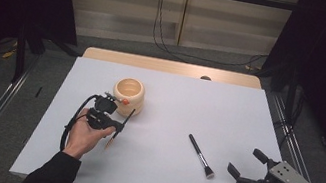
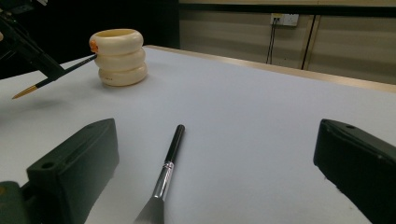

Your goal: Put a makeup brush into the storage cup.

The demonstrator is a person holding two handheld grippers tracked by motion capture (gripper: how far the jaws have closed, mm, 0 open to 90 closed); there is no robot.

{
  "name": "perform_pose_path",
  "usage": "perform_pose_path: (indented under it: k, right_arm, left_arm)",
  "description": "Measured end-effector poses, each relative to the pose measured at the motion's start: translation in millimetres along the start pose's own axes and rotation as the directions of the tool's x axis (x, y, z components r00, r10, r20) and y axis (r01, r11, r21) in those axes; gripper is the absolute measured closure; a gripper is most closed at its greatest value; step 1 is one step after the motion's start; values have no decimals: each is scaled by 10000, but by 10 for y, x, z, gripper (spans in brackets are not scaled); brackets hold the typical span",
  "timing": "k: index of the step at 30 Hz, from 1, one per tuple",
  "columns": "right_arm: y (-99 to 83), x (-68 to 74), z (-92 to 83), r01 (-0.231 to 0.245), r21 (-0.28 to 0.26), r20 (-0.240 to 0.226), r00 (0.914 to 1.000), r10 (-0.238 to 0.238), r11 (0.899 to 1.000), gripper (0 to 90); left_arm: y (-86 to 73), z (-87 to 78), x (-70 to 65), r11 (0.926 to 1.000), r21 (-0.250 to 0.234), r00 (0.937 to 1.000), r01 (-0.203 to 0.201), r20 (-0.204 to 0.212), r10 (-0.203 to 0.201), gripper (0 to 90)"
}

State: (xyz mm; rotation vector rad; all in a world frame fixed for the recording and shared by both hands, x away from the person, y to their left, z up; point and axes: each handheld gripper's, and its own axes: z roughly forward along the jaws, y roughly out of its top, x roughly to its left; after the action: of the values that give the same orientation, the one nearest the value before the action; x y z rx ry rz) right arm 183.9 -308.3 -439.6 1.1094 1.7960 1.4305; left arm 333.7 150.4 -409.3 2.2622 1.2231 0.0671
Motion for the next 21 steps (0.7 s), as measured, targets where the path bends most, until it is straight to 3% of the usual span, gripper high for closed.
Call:
perform_pose_path:
  k: [6, 13, 18, 21]
  right_arm:
    - [0, 2, 0, -17, 3, -9, 10000, 17, 10000, 0]
    - [0, 0, 1, -3, -8, -7, 10000, 2, 10000, 0]
    - [2, 2, 2, -32, -37, -32, 10000, 31, 10000, 0]
    - [1, 4, 4, -27, -26, -36, 10000, 27, 10000, 0]
  left_arm:
    - [-22, -61, -21, 9957, -920, 9997, -86, 240, 108, 840]
    - [-41, -146, -30, 9818, -1898, 9992, -87, 354, 157, 840]
    - [-53, -197, -33, 9649, -2625, 9995, -85, 271, 162, 838]
    - [-69, -237, -41, 9443, -3288, 9992, -167, 298, 281, 838]
